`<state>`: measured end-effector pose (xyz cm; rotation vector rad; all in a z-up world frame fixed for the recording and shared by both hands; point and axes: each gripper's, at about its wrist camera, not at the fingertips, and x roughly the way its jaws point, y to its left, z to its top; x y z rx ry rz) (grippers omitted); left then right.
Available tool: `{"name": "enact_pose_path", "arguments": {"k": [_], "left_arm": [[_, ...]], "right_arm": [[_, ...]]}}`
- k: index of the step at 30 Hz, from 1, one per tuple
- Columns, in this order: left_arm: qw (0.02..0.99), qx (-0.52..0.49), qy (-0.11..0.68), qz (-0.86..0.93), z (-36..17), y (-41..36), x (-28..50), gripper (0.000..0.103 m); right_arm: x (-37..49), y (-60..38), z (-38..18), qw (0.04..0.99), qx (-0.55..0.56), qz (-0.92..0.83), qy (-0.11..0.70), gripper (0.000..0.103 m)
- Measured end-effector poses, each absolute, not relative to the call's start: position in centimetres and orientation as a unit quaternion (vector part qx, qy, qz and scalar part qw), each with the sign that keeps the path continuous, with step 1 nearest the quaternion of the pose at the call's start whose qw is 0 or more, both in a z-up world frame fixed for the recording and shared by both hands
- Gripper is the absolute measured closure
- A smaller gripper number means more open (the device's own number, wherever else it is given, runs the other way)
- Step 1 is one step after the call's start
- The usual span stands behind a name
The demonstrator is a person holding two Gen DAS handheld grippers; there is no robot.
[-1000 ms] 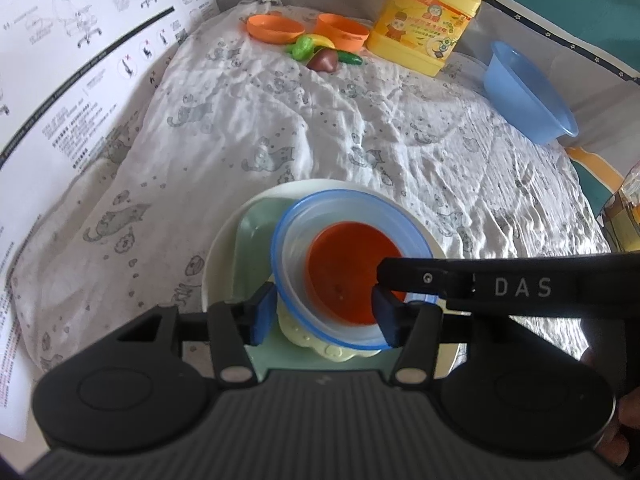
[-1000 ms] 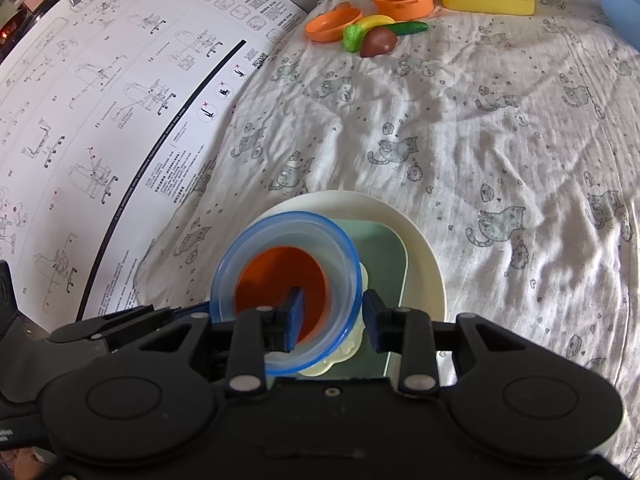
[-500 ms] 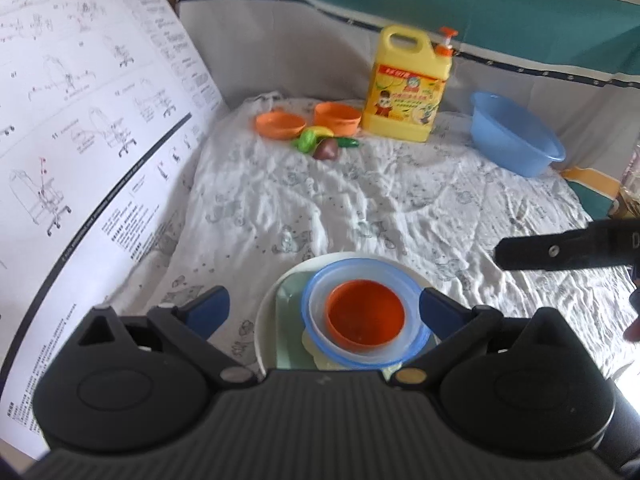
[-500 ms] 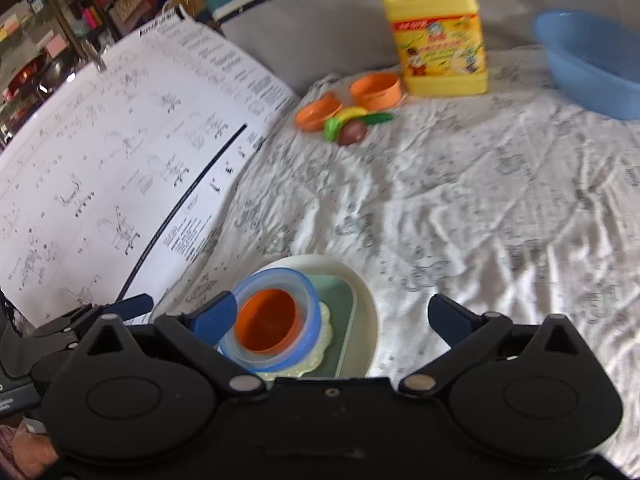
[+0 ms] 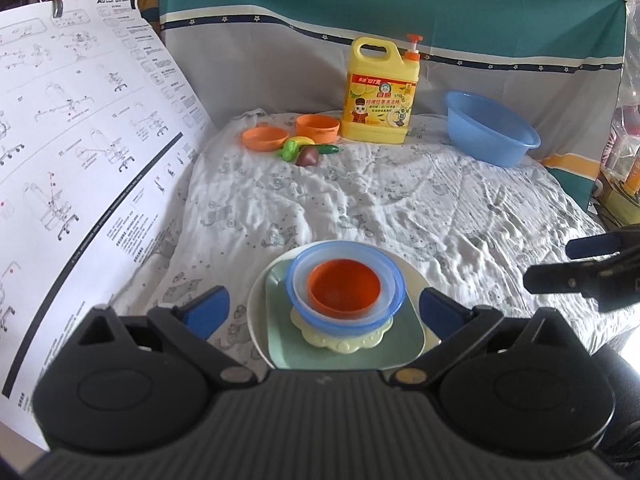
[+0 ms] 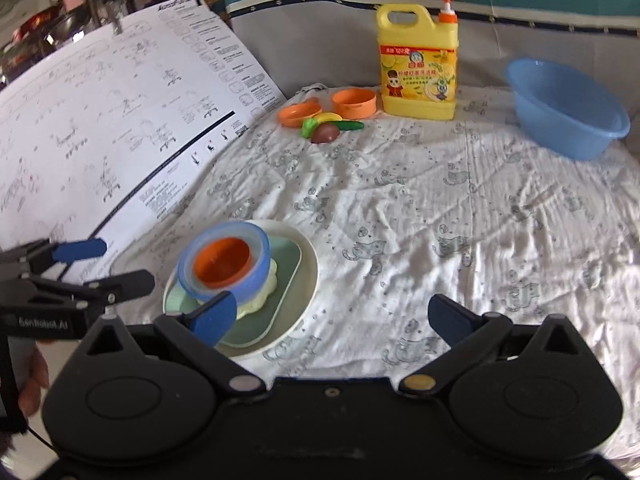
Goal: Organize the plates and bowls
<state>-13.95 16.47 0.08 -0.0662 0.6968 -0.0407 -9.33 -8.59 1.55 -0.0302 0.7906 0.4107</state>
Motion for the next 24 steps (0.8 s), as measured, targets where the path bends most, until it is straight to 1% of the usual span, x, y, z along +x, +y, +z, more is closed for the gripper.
{"name": "enact_pose_path", "arguments": {"k": [4,16,24], "left_arm": [[0.936,-0.043,0.349,-0.021,-0.7,16.6,-14.4,0.000],[0.933,-0.062,0.353,-0.020,-1.9,17.0,-15.4,0.000],[0.931,-0.056,0.361,-0.001,-2.5,17.0,-15.3,0.000]], "right_arm": [[-10.3,-8.3,0.9,0.898,-0.035,0.199,0.390,0.000],[-10.8,-8.3,-0.2,0.889,-0.030,0.188,0.417,0.000],[-10.8,-8.5,-0.4,0.887,-0.023,0.175,0.426,0.000]]}}
